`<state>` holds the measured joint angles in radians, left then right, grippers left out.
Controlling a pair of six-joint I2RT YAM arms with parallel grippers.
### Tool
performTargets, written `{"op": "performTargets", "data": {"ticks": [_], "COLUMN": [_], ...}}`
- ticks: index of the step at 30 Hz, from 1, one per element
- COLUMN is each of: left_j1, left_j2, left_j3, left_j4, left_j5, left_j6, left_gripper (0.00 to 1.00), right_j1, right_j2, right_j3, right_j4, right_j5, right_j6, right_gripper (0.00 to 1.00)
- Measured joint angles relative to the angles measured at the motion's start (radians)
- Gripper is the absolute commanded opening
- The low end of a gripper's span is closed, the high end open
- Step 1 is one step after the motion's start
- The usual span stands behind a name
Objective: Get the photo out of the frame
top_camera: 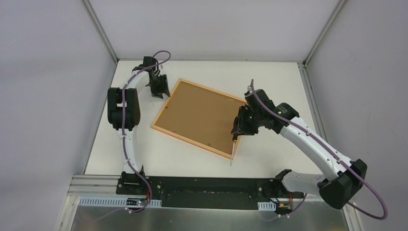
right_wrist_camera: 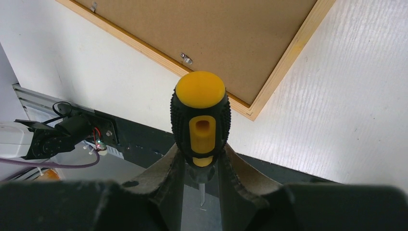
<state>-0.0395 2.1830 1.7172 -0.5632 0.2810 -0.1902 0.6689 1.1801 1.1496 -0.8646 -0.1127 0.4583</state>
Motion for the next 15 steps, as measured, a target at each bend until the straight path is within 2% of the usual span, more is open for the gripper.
{"op": "performTargets", "data": {"ticks": [2, 6, 9, 11, 15], "left_j1": [-0.014, -0.03, -0.04, -0.056, -0.1], "left_j2": [-0.013, -0.033, -0.037, -0.05, -0.061], "left_j3": [-0.019, -0.049, -0.076, -0.091, -0.108], "left_j4": [0.02, 0.044, 0.055, 0.059, 0.053], "left_j5": [-0.02, -0.058, -0.076, -0.086, -0.118], "left_j6": [-0.015, -0.053, -0.074, -0.078, -0.078], "left_gripper": [0.37, 0.63, 0.67, 0.63, 0.39], "right_j1": [0.0, -0.001, -0.002, -0.002, -0.002], "right_j2": [0.016, 0.023, 0.015, -0.006, -0.087], "right_j3": [0.005, 0.006, 0.005, -0.006, -0.053], "right_j4": [0.003, 0.009, 0.018, 0.029, 0.042], "right_j5": [0.0, 0.0, 0.0, 0.0, 0.0], "right_j6": [0.0, 0.001, 0.005, 0.011, 0.035], "right_gripper": [0.0, 0.0, 0.0, 0.0, 0.0]}}
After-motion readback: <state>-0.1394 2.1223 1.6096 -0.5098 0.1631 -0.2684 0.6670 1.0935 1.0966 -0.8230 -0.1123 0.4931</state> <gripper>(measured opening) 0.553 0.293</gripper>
